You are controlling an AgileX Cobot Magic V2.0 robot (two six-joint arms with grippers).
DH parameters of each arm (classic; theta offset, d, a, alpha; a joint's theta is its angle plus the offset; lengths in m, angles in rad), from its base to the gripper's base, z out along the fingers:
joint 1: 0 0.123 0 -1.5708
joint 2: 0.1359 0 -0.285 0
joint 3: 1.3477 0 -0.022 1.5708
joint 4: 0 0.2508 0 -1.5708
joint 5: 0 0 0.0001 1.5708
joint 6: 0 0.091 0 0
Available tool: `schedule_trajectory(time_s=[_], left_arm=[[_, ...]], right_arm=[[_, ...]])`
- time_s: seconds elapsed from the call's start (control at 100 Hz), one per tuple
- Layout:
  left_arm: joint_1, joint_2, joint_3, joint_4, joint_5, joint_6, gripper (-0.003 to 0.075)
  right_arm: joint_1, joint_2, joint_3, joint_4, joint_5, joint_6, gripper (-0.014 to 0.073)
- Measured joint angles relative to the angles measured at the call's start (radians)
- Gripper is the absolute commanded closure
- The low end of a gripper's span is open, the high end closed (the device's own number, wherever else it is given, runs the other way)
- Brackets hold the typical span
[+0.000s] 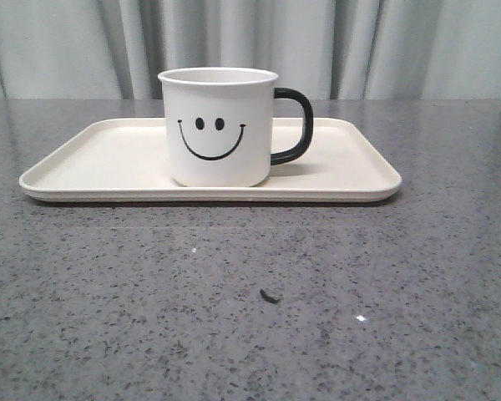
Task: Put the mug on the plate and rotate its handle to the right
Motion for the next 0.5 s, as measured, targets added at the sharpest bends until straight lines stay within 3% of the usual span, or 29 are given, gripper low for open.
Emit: schedule_trajectory(time_s=[0.5], left_arm=[[0.004, -0.03, 0.051, 0.0, -0.037, -0.002, 0.0739]], right_arm=[[0.0, -0.002, 0.01, -0.001, 0.002, 0.0, 0.0655]])
